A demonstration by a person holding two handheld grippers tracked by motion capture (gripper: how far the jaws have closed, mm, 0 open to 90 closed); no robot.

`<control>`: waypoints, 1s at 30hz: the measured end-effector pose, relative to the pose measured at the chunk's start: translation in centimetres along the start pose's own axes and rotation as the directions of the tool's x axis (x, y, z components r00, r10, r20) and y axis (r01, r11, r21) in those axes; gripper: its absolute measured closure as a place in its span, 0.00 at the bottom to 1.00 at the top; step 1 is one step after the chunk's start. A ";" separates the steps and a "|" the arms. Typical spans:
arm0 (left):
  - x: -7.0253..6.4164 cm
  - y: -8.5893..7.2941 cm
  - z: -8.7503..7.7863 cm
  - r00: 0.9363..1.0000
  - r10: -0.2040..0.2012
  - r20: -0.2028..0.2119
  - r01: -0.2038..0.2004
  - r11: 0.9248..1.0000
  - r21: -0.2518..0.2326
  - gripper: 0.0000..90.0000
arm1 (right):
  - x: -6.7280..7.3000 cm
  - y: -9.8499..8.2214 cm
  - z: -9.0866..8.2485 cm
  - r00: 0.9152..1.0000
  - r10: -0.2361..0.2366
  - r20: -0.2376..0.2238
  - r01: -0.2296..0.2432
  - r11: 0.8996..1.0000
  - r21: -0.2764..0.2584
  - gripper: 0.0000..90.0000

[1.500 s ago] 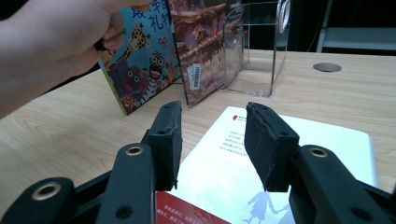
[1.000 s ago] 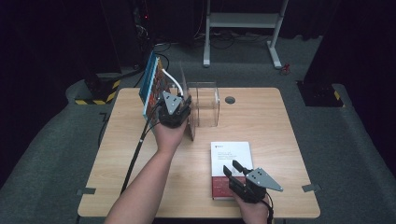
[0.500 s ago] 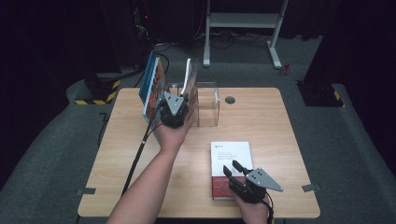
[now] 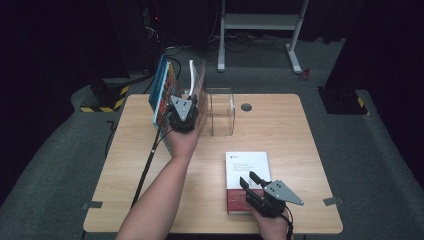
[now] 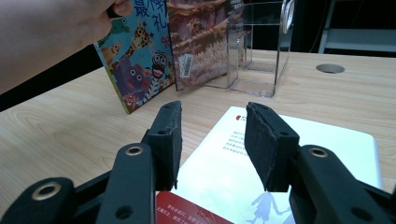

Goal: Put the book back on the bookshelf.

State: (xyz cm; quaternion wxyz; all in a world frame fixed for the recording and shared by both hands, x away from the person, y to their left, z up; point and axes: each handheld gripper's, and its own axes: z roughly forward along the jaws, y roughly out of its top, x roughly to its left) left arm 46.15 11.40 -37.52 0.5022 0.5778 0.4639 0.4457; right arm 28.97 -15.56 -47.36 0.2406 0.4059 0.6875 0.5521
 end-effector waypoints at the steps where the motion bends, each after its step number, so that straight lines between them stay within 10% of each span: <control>1: 0.0 -0.1 0.0 1.000 -0.004 0.000 0.004 1.000 0.000 0.94 | 0.0 0.0 0.0 1.000 -0.002 -0.001 0.002 1.000 0.000 0.63; 30: 0.4 0.1 -0.7 1.000 -0.001 0.003 0.001 0.997 0.076 0.88 | 0.4 -0.1 0.3 1.000 -0.006 -0.011 0.006 1.000 0.013 0.63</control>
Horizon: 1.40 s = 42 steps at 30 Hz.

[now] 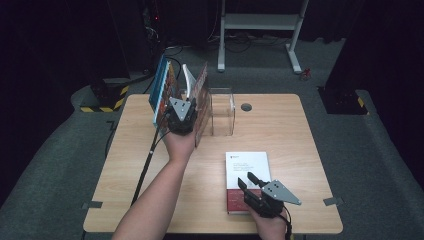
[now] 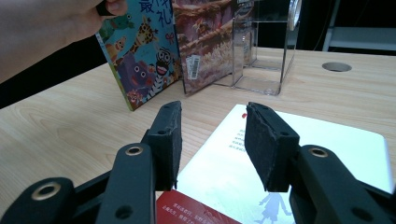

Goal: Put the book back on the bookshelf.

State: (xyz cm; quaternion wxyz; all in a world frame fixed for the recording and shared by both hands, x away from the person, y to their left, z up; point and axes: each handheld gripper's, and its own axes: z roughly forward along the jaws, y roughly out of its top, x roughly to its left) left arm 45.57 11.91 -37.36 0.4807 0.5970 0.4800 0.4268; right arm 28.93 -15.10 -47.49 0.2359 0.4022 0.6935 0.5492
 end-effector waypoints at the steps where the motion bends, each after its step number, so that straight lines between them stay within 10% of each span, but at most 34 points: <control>1: 0.0 0.0 0.0 1.000 0.001 -0.001 -0.001 1.000 0.003 0.88 | 0.0 0.0 0.0 1.000 0.001 0.000 -0.001 1.000 0.002 0.63; 42: 1.6 2.1 -1.7 0.999 -0.008 -0.050 0.011 0.998 0.055 0.76 | 0.7 -0.1 0.3 1.000 -0.015 -0.014 0.015 1.000 0.008 0.63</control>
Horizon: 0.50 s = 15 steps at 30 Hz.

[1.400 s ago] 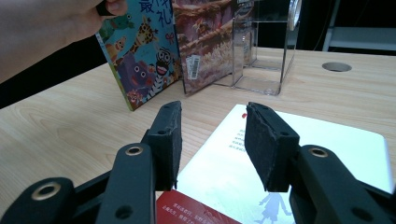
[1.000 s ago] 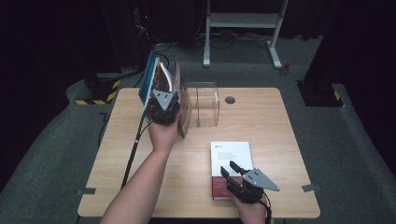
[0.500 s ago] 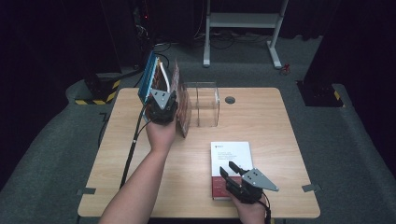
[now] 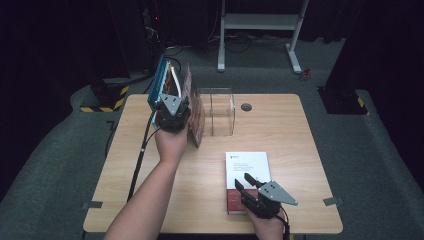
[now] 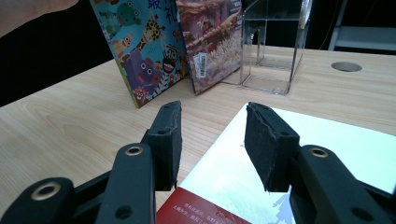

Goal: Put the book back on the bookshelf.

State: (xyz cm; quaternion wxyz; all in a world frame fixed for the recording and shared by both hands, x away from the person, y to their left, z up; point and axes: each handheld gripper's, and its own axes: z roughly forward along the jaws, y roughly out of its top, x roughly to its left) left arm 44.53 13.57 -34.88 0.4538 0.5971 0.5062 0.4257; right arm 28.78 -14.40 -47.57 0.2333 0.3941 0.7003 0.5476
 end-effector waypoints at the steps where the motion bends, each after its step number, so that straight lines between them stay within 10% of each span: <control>1: 0.0 0.0 0.0 1.000 0.002 -0.001 -0.002 1.000 0.004 0.75 | 0.0 0.0 0.0 1.000 0.001 0.000 -0.001 1.000 0.000 0.63; 15: -0.1 0.9 -0.3 1.000 -0.002 -0.015 0.003 1.000 0.024 0.69 | 0.1 0.1 0.0 1.000 0.003 -0.004 -0.003 1.000 -0.004 0.62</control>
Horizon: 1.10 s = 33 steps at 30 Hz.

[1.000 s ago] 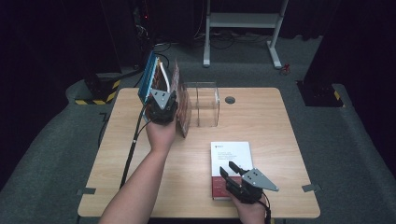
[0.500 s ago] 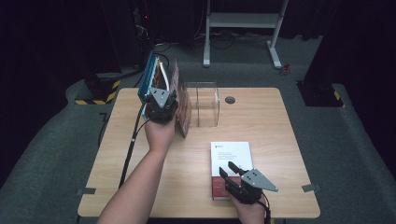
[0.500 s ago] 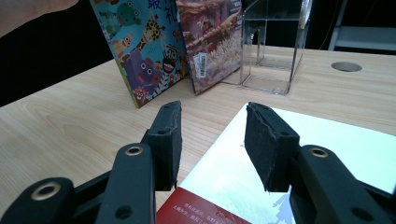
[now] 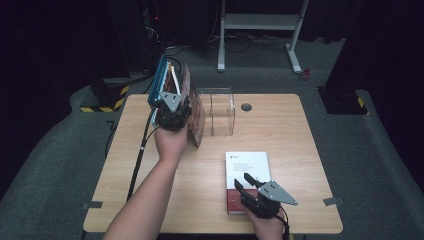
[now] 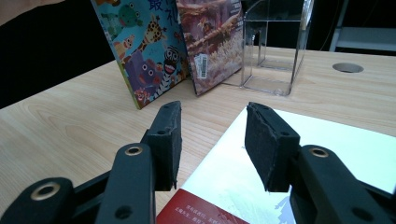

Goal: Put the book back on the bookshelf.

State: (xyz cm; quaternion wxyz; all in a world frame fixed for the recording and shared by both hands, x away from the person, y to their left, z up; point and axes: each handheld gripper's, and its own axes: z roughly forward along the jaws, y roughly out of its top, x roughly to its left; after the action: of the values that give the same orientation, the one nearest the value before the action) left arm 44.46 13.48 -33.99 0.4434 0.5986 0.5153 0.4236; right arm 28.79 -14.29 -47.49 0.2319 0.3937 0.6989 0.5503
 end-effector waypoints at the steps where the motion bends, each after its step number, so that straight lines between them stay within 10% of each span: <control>1: 0.0 0.0 0.0 1.000 0.000 0.000 0.000 1.000 -0.003 0.69 | 0.0 0.0 0.0 1.000 0.000 0.000 0.000 1.000 0.000 0.62; 33: 0.3 2.2 -1.7 1.000 0.007 0.024 -0.005 0.998 -0.059 0.64 | 0.0 0.0 0.1 1.000 0.000 -0.003 0.000 1.000 0.004 0.62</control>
State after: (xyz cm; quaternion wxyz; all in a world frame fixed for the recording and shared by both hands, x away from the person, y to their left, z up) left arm 43.44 13.79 -31.43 0.4660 0.5920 0.4952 0.4326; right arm 28.88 -14.20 -47.56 0.2299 0.3933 0.7003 0.5496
